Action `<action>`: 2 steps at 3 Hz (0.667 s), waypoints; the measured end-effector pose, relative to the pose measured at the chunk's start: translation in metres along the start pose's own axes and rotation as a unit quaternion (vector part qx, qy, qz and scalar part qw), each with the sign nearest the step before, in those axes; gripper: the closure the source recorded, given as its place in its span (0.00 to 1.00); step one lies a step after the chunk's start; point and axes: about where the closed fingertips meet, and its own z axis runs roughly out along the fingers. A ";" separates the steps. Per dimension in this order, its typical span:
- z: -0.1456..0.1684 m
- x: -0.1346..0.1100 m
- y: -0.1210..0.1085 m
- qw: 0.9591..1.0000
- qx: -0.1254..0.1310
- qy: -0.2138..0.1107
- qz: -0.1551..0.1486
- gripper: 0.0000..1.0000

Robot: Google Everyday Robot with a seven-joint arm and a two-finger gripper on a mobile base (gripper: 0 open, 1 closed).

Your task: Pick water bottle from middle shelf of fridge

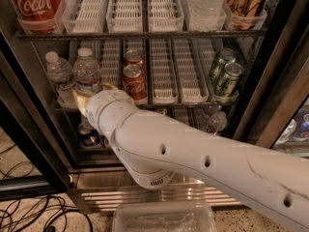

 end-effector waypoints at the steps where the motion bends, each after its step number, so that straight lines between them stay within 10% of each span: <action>1: -0.007 0.005 -0.003 1.000 -0.011 0.001 0.015 1.00; 2: -0.016 0.018 0.003 0.999 -0.034 0.005 0.031 1.00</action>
Offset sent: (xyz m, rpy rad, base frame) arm -0.0607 -0.0577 -0.0319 0.1826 0.1313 0.1326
